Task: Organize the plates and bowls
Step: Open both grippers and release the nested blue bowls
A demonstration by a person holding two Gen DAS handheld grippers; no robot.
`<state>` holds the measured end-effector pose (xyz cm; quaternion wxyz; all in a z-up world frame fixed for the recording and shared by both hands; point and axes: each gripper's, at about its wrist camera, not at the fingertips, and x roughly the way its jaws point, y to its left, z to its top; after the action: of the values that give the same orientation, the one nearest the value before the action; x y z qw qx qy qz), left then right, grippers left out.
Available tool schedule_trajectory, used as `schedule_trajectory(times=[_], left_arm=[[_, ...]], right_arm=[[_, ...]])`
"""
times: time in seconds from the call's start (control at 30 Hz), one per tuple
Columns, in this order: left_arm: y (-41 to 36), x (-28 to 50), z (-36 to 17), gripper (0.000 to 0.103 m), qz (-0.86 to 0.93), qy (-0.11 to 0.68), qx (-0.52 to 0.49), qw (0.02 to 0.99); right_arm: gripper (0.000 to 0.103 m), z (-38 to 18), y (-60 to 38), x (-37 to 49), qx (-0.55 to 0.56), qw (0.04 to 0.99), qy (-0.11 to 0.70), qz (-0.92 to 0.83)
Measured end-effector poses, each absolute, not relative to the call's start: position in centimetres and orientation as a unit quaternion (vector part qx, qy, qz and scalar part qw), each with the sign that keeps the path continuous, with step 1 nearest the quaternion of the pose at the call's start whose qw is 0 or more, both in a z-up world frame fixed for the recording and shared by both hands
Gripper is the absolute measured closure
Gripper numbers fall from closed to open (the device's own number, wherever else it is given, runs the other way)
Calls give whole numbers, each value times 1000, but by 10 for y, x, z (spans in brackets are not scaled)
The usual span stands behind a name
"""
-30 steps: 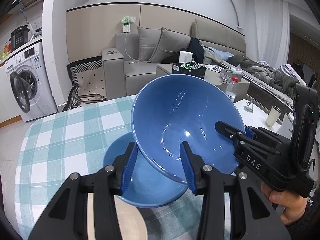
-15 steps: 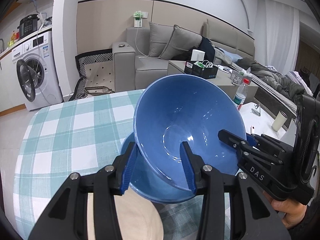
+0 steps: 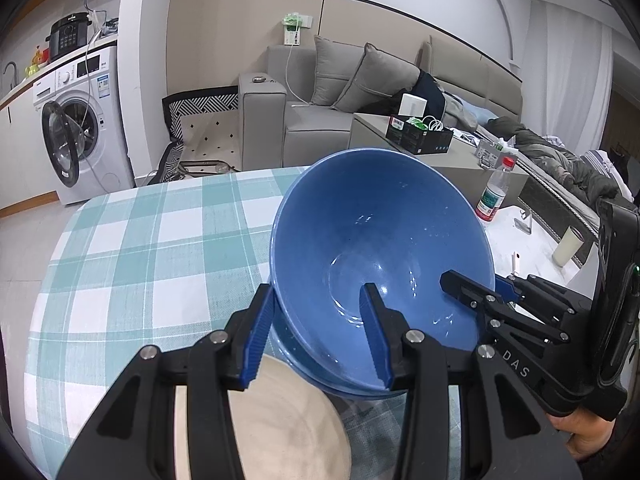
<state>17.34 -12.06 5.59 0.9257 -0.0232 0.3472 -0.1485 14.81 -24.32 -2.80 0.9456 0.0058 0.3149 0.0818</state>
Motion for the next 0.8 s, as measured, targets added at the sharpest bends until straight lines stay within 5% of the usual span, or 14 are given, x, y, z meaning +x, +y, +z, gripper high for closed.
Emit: schedule_trajectory(times=[0.8], left_arm=[[-114,179,39,60,-140,372,-27,917]], right_arm=[[80,-38,-239,160,-2,939,333,87]])
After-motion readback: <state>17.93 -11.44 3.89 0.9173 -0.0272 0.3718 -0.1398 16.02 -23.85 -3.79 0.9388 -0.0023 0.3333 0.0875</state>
